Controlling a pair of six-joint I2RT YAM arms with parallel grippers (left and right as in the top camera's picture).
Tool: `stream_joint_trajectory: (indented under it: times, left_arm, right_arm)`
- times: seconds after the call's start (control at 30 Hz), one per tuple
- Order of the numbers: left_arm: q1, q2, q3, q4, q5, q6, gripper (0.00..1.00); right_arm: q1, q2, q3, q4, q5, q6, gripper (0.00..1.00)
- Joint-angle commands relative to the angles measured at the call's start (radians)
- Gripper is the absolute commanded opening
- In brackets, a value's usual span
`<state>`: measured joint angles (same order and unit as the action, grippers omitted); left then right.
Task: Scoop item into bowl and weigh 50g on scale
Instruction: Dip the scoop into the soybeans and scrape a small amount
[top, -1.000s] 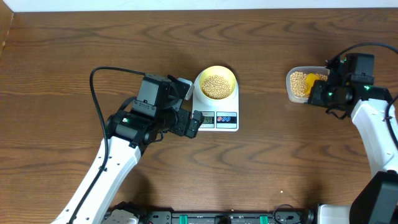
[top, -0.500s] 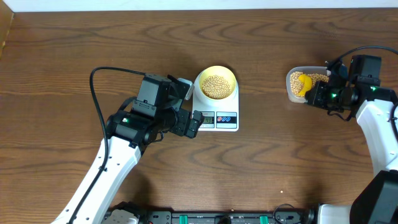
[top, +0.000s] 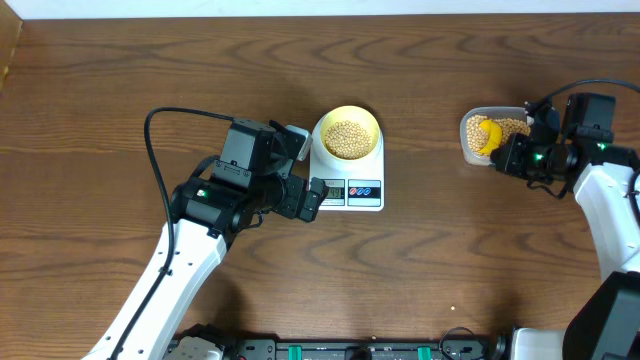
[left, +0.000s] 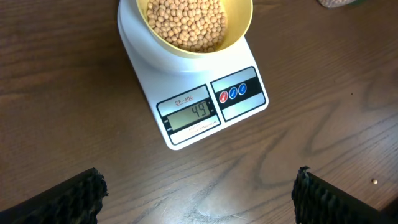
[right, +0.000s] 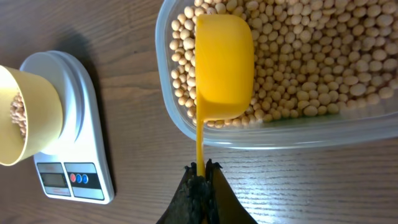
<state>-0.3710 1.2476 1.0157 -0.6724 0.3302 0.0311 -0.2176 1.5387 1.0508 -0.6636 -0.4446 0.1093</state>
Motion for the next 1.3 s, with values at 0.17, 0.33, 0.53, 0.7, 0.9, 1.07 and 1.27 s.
stream_joint_trajectory:
  times: [0.17,0.33,0.53,0.7,0.9,1.07,1.27]
  left_arm:
    - [0.003,0.0,0.001,0.001,-0.008,0.014,0.98]
    - [0.003,0.0,0.001,0.001,-0.008,0.013,0.98]
    - [0.003,0.0,0.001,0.001,-0.008,0.014,0.98]
    - [0.003,0.0,0.001,0.001,-0.008,0.014,0.98]
    - [0.003,0.0,0.001,0.001,-0.008,0.014,0.98]
    - [0.003,0.0,0.001,0.001,-0.008,0.014,0.98]
    - [0.003,0.0,0.001,0.001,-0.008,0.013,0.98]
  right_arm:
    - [-0.093,0.003,-0.024,0.021,-0.16,-0.013,0.01]
    - [-0.126,0.003,-0.026,0.02,-0.186,-0.013,0.01]
    - [-0.154,0.003,-0.031,0.028,-0.283,-0.013,0.01]
    - [-0.189,0.003,-0.031,0.025,-0.35,-0.009,0.01]
    - [-0.249,0.003,-0.031,0.024,-0.442,-0.009,0.01]
    - [-0.3,0.003,-0.031,0.024,-0.578,-0.008,0.01]
    - [-0.345,0.003,-0.031,0.016,-0.635,0.019,0.01]
